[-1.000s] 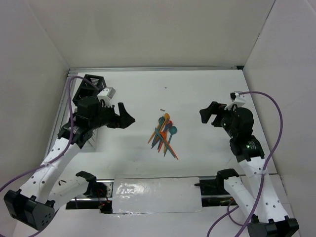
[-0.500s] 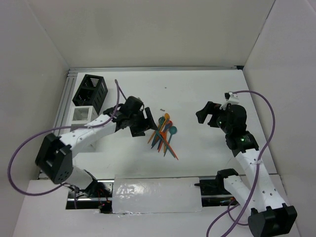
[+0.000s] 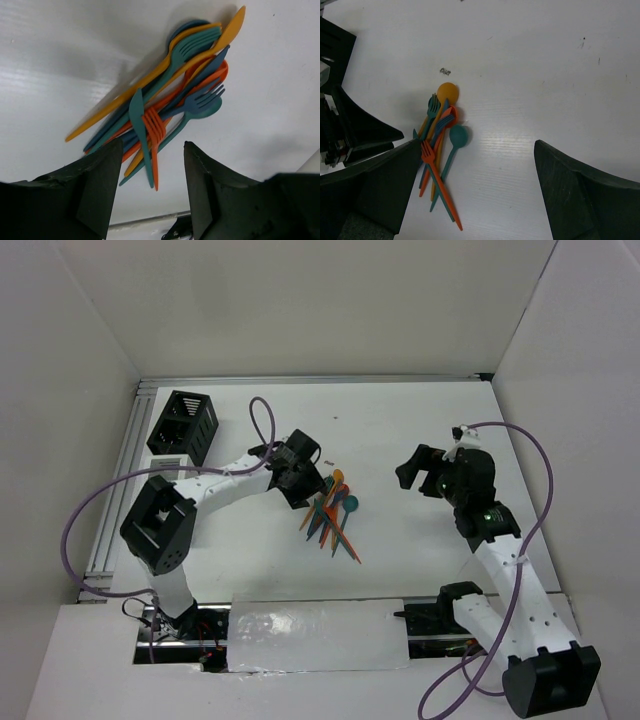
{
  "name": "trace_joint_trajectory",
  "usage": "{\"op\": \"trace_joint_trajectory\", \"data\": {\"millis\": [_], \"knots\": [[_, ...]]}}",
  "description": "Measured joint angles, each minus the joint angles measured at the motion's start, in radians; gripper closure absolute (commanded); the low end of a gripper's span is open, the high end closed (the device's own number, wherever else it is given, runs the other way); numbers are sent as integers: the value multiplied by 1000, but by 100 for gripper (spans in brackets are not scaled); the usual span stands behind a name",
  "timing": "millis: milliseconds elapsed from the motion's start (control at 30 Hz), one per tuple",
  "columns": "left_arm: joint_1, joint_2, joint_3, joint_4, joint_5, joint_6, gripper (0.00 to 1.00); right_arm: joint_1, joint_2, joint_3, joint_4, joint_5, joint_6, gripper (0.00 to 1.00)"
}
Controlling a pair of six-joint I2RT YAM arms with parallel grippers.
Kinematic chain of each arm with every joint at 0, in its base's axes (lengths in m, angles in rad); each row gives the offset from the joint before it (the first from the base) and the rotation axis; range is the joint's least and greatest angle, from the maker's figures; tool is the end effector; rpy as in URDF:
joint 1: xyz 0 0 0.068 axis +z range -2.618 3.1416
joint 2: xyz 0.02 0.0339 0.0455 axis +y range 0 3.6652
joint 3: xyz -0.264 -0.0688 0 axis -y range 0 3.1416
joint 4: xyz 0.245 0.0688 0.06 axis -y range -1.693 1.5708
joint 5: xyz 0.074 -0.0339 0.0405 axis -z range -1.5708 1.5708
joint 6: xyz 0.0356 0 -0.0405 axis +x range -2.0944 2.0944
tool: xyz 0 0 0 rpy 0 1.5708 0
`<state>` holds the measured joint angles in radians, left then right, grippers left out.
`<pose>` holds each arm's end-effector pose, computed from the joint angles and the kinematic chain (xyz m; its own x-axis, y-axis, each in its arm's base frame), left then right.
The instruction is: Sort the eating utensils into containers
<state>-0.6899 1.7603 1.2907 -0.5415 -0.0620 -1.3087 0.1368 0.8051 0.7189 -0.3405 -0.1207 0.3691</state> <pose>0.2895 -0.2360 0.2226 -0.7584 -0.6240 -0.1883 -0.4733 0.7258 -0.4992 0.1835 0.0296 0.2972 -0.4704 0.2968 -0.8310 -0.0796 0.9236 0.3749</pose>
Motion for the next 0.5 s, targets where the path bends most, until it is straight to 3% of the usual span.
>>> {"op": "trace_joint_trajectory", "data": {"millis": [500], "knots": [[2, 148, 81, -16, -31, -7, 41, 0, 17, 1, -4, 23, -22, 0]]}}
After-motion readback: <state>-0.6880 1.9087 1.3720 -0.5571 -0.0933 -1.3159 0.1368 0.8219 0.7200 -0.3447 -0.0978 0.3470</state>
